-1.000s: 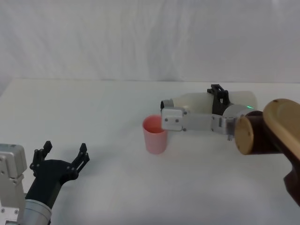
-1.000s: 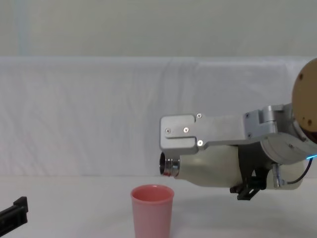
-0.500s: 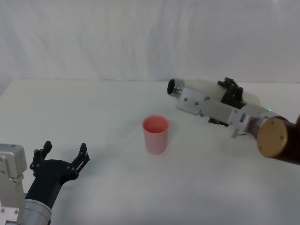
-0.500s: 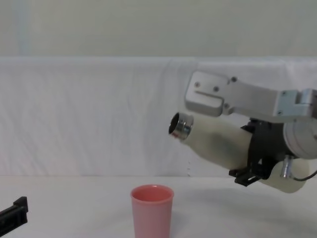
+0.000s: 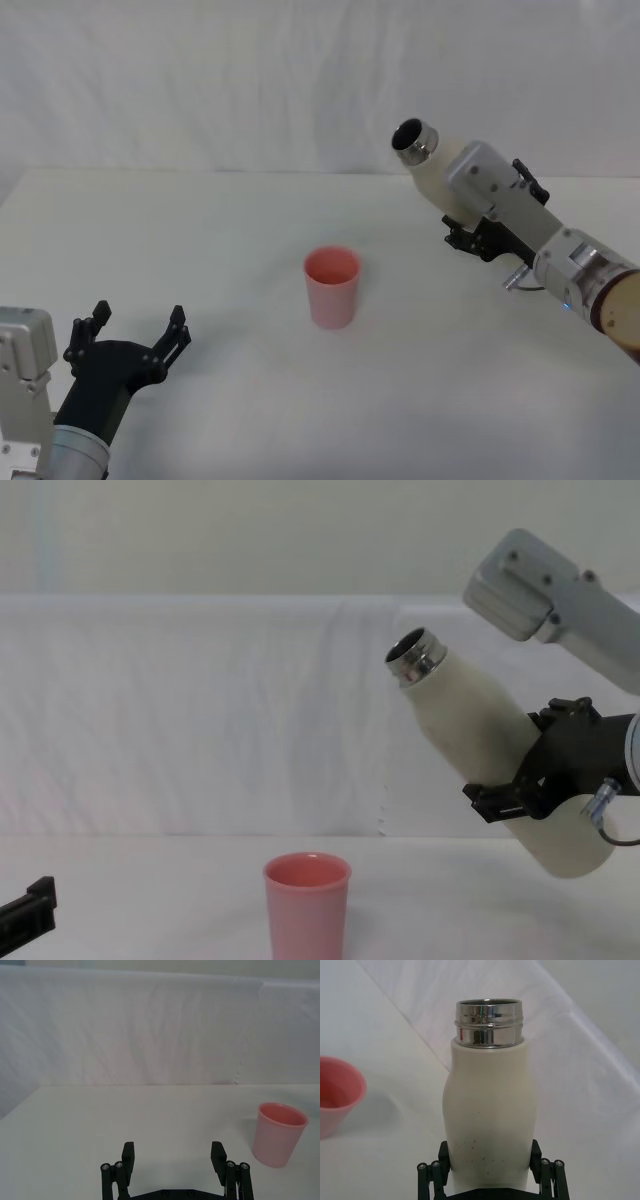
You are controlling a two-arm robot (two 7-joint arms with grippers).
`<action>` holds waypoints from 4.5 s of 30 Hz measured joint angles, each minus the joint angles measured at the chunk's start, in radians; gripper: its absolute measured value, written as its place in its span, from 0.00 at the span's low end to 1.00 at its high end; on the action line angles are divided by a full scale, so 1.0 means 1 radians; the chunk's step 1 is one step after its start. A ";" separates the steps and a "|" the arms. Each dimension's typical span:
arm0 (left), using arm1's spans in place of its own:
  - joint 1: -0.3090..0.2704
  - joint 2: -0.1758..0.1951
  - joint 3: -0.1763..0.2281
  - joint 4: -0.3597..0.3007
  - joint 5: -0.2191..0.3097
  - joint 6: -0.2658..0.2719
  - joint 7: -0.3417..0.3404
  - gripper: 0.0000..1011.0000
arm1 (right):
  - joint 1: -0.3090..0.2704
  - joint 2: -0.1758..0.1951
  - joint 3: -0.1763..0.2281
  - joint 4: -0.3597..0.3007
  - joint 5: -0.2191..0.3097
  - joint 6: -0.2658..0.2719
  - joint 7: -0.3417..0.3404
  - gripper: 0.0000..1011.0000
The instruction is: Grasp the thermos with one hand and pour water into the cup lid.
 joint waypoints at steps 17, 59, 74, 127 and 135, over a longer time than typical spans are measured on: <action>0.000 0.000 0.000 0.000 0.000 0.000 0.000 0.99 | -0.026 -0.023 0.058 0.015 0.176 -0.039 -0.023 0.94; 0.000 0.000 0.000 0.000 0.000 0.000 0.000 0.99 | -0.018 -0.101 0.185 0.203 0.602 -0.122 0.007 0.94; 0.000 0.000 0.000 0.000 0.000 0.000 0.000 0.99 | 0.013 -0.087 0.154 0.261 0.649 -0.139 0.005 0.94; 0.000 0.000 0.000 0.000 0.000 0.000 0.000 0.99 | 0.048 -0.018 0.014 0.327 0.752 -0.183 -0.059 0.94; 0.000 0.000 0.000 0.000 0.000 0.000 0.000 0.99 | 0.045 -0.006 -0.001 0.327 0.772 -0.197 -0.065 0.94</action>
